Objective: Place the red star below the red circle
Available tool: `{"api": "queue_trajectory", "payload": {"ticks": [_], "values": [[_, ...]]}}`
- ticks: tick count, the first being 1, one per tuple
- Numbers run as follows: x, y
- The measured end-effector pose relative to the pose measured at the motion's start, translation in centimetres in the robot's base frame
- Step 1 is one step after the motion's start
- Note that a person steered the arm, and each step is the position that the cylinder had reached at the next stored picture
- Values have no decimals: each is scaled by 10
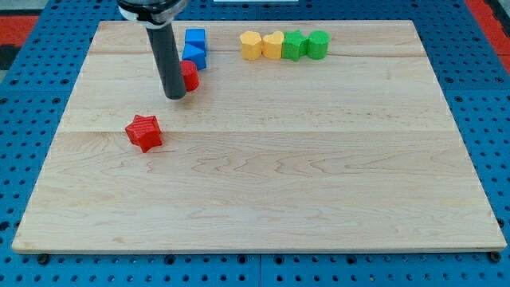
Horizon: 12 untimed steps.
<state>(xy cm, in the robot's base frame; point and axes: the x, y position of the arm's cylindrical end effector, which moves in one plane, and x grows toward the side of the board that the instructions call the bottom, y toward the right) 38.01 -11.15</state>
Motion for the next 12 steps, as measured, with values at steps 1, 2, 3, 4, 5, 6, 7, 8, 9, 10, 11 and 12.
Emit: {"api": "queue_trajectory", "payload": {"ticks": [1, 2, 3, 4, 5, 6, 7, 8, 9, 10, 11, 12], "values": [[47, 57], [128, 53], [162, -15], [139, -69], [107, -70], [84, -70], [71, -60], [69, -30], [70, -26], [78, -10], [76, -4], [66, -11]]}}
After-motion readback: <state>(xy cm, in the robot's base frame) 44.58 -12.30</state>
